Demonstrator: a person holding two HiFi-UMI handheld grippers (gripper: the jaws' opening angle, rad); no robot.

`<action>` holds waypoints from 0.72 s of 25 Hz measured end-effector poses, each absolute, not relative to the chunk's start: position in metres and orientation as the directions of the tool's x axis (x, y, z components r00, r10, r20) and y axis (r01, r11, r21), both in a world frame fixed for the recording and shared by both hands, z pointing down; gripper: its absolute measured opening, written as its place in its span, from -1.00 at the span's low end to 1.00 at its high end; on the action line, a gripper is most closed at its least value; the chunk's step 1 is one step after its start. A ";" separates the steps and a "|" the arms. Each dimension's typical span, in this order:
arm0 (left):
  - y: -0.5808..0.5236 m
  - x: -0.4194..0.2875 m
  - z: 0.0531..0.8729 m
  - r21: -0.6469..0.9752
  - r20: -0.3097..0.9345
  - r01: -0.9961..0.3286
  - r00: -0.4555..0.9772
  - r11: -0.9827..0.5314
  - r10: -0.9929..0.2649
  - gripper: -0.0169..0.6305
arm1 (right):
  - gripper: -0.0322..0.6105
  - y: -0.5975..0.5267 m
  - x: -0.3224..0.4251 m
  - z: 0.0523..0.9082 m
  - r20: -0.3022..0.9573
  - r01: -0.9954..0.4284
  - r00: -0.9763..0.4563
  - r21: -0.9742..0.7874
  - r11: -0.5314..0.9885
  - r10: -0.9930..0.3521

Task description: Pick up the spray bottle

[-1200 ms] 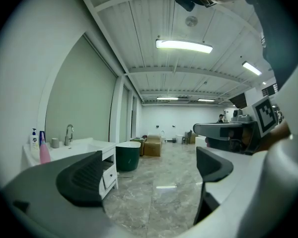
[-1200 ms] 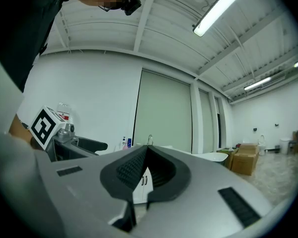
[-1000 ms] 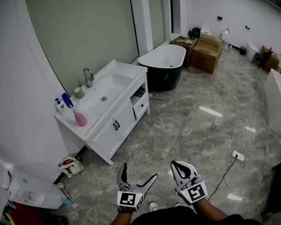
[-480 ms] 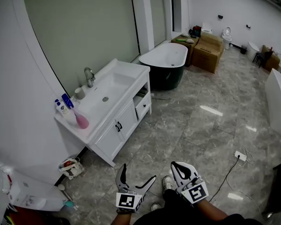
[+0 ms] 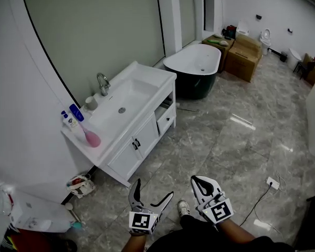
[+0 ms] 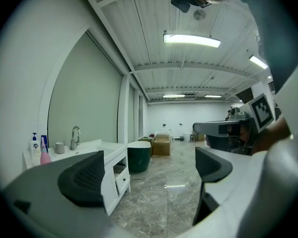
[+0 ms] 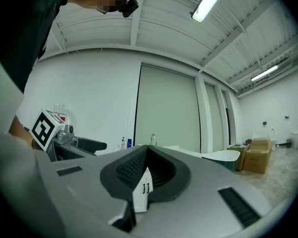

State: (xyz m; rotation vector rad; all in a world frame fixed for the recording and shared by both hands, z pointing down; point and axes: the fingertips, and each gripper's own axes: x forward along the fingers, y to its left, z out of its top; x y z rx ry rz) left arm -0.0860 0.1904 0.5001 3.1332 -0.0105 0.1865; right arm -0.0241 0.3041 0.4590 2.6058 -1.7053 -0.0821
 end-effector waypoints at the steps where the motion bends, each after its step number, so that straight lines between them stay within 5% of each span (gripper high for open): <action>1: 0.185 -0.079 0.500 -0.006 0.124 -0.019 0.992 -1.000 -0.019 0.81 | -0.90 0.299 -0.015 0.460 -0.024 -0.919 0.390 0.050 -0.391 -0.920; 18: 0.123 0.018 0.499 -0.017 0.151 -0.236 0.960 -0.972 -0.236 0.78 | -0.90 0.221 0.101 0.469 0.004 -0.982 0.188 0.034 -0.188 -0.982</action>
